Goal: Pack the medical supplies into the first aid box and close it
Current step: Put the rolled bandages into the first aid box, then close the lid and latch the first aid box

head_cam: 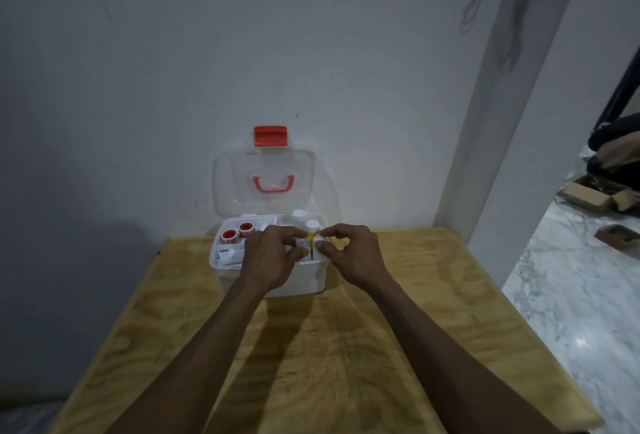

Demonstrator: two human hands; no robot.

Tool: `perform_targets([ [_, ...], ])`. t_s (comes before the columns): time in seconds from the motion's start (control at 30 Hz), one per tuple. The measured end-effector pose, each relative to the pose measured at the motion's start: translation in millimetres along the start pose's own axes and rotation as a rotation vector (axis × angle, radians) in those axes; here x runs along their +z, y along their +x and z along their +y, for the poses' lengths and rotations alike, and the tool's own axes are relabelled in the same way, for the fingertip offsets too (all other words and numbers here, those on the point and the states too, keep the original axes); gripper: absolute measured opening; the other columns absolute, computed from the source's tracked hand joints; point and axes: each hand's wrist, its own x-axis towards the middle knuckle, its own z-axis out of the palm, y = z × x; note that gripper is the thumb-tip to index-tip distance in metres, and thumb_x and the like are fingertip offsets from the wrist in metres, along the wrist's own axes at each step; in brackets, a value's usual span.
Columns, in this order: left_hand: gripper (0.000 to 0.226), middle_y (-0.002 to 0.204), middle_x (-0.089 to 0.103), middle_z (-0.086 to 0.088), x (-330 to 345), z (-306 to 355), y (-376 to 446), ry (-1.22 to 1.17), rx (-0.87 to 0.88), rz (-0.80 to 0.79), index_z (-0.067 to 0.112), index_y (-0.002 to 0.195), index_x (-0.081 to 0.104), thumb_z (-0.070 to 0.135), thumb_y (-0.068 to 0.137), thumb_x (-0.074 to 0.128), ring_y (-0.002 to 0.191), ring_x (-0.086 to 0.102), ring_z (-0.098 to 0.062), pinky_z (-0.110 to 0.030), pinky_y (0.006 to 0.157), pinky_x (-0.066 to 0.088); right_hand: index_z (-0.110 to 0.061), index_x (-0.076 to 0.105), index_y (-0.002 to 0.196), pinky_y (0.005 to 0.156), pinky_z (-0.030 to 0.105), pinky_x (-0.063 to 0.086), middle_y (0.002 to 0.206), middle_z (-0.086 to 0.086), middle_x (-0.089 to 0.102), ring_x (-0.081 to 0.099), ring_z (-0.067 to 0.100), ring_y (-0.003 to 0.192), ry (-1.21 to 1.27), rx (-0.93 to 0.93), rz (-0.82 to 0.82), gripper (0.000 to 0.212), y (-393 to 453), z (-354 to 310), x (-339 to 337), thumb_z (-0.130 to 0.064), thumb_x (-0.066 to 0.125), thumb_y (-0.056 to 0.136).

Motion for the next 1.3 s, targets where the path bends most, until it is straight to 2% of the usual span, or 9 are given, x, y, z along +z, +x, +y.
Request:
perform_targets([
  [0.17, 0.039, 0.114, 0.072, -0.006, -2.1, 0.6, -1.3, -0.037, -0.013, 0.004, 0.017, 0.121, 0.067, 0.021, 0.083, 0.074, 0.103, 0.067, -0.020, -0.041, 0.090, 0.053, -0.015, 0.074, 0.111, 0.079, 0.027, 0.051, 0.110, 0.000, 0.073, 0.060, 0.009, 0.093, -0.006, -0.012, -0.004, 0.030, -0.4, 0.3, -2.5, -0.027, 0.074, 0.084],
  [0.4, 0.041, 0.116, 0.071, -0.005, -3.1, 1.3, -0.6, -0.051, -0.020, -0.003, 0.017, 0.123, 0.066, 0.021, 0.084, 0.073, 0.103, 0.067, -0.019, -0.038, 0.088, 0.051, -0.016, 0.072, 0.114, 0.078, 0.023, 0.047, 0.113, -0.001, 0.072, 0.062, 0.011, 0.096, 0.004, 0.002, -0.019, 0.032, -0.5, -0.9, -3.9, -0.025, 0.074, 0.084],
  [0.6, 0.041, 0.119, 0.070, -0.005, -5.5, 1.4, -2.9, -0.071, -0.019, 0.011, 0.018, 0.125, 0.065, 0.026, 0.085, 0.072, 0.107, 0.065, -0.019, -0.038, 0.091, 0.049, -0.015, 0.072, 0.115, 0.079, 0.023, 0.049, 0.112, -0.001, 0.072, 0.062, 0.010, 0.096, 0.019, 0.002, -0.008, 0.033, 0.6, -2.4, -5.0, -0.026, 0.074, 0.084],
  [0.8, 0.047, 0.126, 0.067, -0.001, -24.7, 3.4, -4.5, -0.111, 0.031, 0.225, 0.022, 0.127, 0.064, 0.044, 0.086, 0.068, 0.115, 0.061, -0.016, -0.039, 0.098, 0.050, -0.016, 0.071, 0.113, 0.077, 0.019, 0.053, 0.100, -0.004, 0.073, 0.067, 0.006, 0.089, 0.091, -0.026, 0.071, 0.033, 13.3, -14.3, -13.4, -0.033, 0.073, 0.085],
  [0.9, 0.048, 0.124, 0.067, -0.004, -43.0, -2.6, 2.6, -0.108, 0.016, 0.321, 0.017, 0.128, 0.063, 0.040, 0.086, 0.069, 0.113, 0.063, -0.018, -0.027, 0.091, 0.049, -0.016, 0.071, 0.113, 0.075, 0.013, 0.050, 0.096, -0.005, 0.073, 0.066, 0.001, 0.085, 0.140, -0.002, 0.129, 0.032, 28.3, -24.7, -18.8, -0.033, 0.072, 0.086],
  [1.0, 0.052, 0.126, 0.066, -0.009, -58.2, -13.5, 16.2, -0.093, -0.009, 0.369, 0.015, 0.132, 0.059, 0.039, 0.086, 0.069, 0.113, 0.063, -0.022, -0.033, 0.090, 0.051, -0.015, 0.069, 0.116, 0.076, 0.014, 0.049, 0.093, -0.006, 0.069, 0.063, -0.002, 0.082, 0.159, 0.036, 0.166, 0.035, 47.1, -36.9, -19.5, -0.034, 0.070, 0.087],
  [1.13, 0.062, 0.139, 0.055, -0.011, -73.1, -30.7, 42.8, -0.060, -0.113, 0.372, 0.014, 0.139, 0.048, 0.045, 0.088, 0.064, 0.122, 0.055, -0.028, -0.042, 0.099, 0.046, -0.016, 0.061, 0.125, 0.090, 0.032, 0.054, 0.109, 0.000, 0.068, 0.065, 0.012, 0.096, 0.182, 0.091, 0.160, 0.043, 70.9, -47.1, -12.9, -0.037, 0.069, 0.088],
  [1.23, 0.070, 0.144, 0.048, -0.013, -82.3, -38.0, 62.2, -0.075, -0.191, 0.368, 0.015, 0.144, 0.039, 0.050, 0.088, 0.062, 0.128, 0.049, -0.033, -0.052, 0.104, 0.043, -0.019, 0.052, 0.133, 0.095, 0.033, 0.049, 0.127, 0.005, 0.061, 0.060, 0.019, 0.112, 0.182, 0.136, 0.153, 0.051, 86.9, -51.4, -5.8, -0.039, 0.067, 0.089],
  [1.3, 0.074, 0.147, 0.043, -0.014, -86.0, -42.6, 73.2, -0.119, -0.251, 0.336, 0.017, 0.147, 0.033, 0.053, 0.088, 0.060, 0.131, 0.045, -0.035, -0.054, 0.105, 0.041, -0.020, 0.045, 0.138, 0.096, 0.033, 0.047, 0.134, 0.007, 0.056, 0.056, 0.023, 0.120, 0.206, 0.161, 0.147, 0.056, 97.3, -54.2, -1.6, -0.039, 0.066, 0.090],
])
